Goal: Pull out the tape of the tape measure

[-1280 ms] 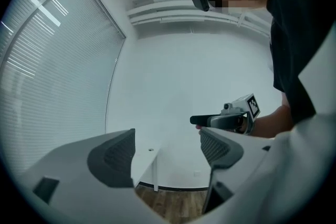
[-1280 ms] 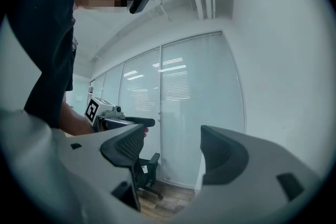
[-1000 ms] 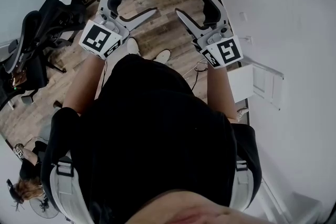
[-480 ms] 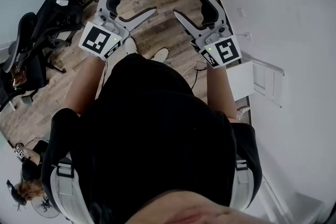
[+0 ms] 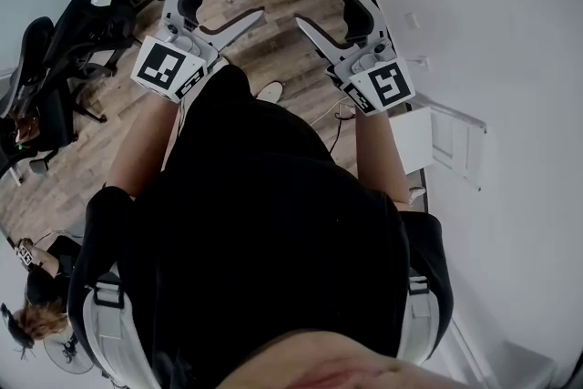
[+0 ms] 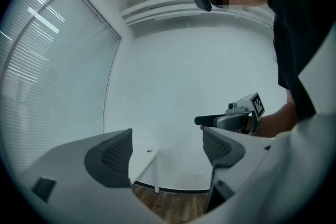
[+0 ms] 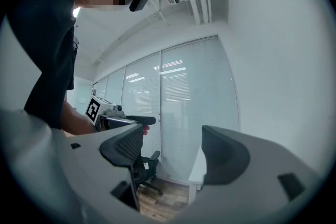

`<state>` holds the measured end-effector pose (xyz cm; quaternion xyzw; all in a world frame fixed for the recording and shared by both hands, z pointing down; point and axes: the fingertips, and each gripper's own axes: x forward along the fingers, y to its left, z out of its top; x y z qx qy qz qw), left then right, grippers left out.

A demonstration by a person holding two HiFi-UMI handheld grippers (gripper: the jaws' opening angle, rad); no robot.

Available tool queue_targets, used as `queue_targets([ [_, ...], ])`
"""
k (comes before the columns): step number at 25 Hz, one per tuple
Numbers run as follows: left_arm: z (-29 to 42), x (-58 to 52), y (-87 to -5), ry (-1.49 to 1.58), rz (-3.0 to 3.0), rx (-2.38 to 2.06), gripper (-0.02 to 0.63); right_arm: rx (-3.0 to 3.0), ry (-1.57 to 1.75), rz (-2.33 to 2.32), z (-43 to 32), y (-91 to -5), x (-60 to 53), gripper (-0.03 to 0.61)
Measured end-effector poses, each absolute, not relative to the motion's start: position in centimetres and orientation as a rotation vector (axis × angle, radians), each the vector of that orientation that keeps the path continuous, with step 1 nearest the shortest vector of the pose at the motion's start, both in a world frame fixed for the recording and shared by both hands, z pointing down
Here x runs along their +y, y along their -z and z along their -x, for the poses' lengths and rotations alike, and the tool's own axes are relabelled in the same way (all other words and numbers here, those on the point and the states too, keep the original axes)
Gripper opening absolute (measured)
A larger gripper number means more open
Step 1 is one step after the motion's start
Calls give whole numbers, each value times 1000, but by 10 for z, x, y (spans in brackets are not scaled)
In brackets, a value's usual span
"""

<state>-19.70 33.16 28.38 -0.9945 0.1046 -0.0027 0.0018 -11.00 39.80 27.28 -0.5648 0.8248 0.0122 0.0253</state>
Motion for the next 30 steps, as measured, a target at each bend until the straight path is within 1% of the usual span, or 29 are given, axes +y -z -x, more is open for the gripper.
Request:
queue_targets([
  [6,183,309,-292,28,3123,338,419,2560,-11,1739,97,-282,376,339],
  [12,154,257,-300,8,3125,325,419,2577,4,1748,72,-291,324,337],
  [25,108,80,-293,-14,3147,313,419,2625,30,1751,30,-287,142,325],
  [30,95,26,-300,3,3161,317,419,2635,57,1755,19,-293,88,325],
])
